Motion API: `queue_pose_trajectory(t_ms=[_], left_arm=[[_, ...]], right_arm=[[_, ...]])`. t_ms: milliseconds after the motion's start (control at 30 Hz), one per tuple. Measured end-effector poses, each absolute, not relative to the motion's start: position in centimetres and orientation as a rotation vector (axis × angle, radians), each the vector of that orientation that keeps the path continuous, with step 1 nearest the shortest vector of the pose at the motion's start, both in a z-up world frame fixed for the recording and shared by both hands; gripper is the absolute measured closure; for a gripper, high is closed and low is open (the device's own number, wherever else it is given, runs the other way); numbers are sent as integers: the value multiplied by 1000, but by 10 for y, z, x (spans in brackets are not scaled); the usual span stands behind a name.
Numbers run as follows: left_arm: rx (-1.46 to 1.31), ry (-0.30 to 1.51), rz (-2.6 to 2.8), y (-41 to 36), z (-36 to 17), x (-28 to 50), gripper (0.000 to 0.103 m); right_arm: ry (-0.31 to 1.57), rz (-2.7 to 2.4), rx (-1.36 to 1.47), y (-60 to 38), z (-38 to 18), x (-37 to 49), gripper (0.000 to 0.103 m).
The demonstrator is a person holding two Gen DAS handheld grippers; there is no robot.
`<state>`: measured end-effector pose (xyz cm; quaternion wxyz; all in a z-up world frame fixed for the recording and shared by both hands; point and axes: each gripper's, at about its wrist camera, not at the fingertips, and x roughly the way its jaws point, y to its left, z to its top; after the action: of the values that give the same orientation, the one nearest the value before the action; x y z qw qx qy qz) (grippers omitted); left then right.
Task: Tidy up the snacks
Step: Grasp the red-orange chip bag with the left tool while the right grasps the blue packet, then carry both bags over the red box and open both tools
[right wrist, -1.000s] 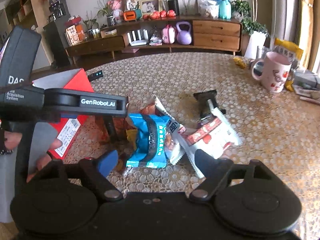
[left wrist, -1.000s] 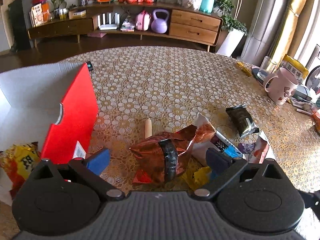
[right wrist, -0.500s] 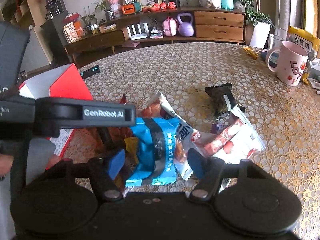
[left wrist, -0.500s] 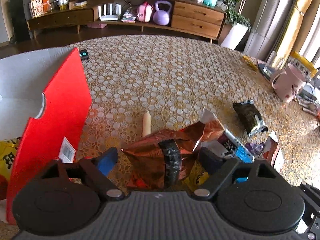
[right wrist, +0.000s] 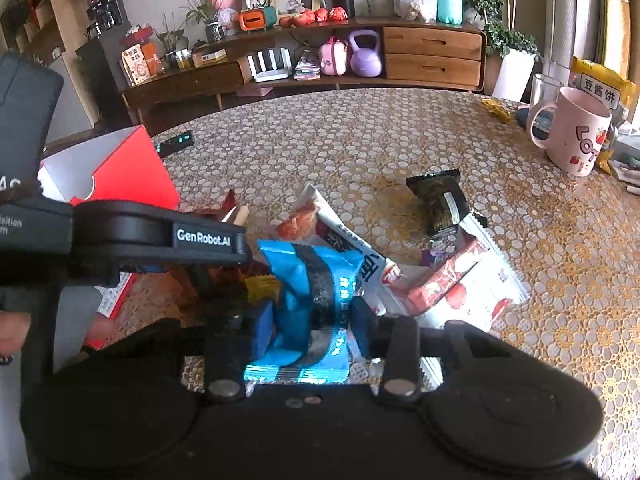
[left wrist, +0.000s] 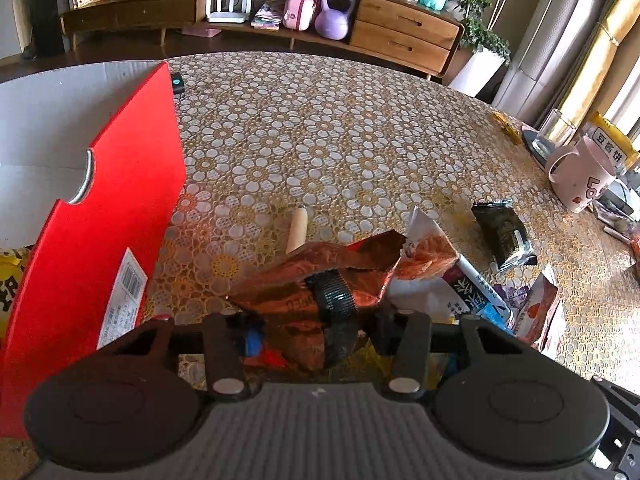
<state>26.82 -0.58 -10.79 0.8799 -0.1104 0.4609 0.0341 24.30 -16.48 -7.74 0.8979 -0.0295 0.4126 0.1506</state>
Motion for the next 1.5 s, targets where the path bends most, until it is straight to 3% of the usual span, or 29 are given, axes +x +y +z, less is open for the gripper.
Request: queue_pose_trajectory(t_ms=[1500], left_arm=[[-207, 893, -113, 42, 19, 128, 59]], right_arm=[[707, 404, -128, -119, 36, 129, 67]])
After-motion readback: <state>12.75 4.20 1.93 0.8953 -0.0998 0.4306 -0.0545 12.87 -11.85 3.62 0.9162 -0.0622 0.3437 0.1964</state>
